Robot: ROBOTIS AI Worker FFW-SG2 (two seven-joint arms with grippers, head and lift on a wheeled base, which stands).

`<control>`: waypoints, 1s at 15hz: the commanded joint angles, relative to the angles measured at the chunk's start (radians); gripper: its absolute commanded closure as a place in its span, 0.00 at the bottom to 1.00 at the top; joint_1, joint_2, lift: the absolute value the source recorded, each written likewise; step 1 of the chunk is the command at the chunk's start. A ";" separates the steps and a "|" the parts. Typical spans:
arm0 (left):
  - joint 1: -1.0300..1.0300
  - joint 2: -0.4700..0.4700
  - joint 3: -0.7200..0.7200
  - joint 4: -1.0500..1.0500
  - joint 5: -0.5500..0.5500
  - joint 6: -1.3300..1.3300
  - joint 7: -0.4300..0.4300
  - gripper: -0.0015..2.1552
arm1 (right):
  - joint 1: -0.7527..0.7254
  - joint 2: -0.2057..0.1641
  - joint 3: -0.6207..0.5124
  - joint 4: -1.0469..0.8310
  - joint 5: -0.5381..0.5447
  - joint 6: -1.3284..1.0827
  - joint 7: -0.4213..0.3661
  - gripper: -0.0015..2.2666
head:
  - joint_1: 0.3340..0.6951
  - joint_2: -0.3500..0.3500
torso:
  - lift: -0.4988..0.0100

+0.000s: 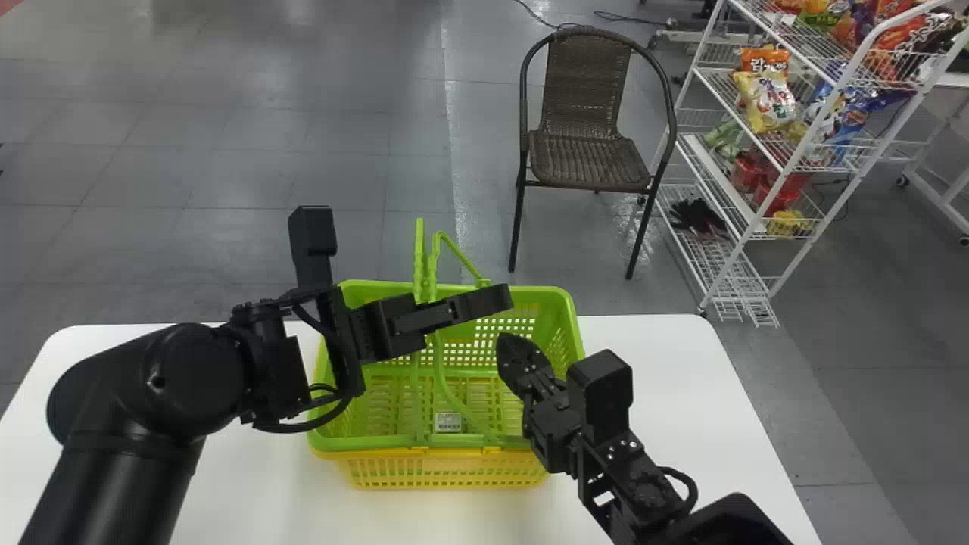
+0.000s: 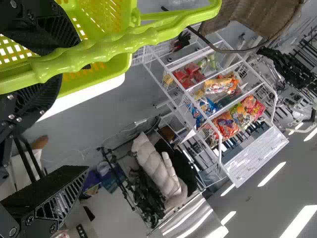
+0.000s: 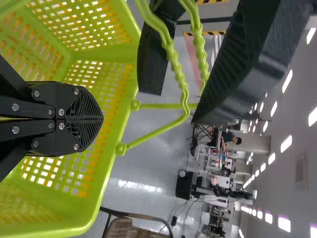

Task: Grasp handle with right gripper to insert into left gripper then lift and swing left to center

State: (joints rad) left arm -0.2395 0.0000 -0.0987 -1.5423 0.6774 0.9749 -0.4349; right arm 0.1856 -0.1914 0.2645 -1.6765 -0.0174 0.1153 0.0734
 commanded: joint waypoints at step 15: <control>-0.040 -0.003 -0.007 0.059 0.054 0.006 0.005 0.05 | 0.331 -0.026 -0.347 0.126 -0.204 -0.579 0.083 0.72 | 1.00 0.00 | 0.98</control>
State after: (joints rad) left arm -0.2789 0.0000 -0.1016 -1.4843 0.7397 0.9846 -0.4294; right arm 0.4972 -0.2191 -0.0731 -1.5726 -0.2023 -0.4128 0.1496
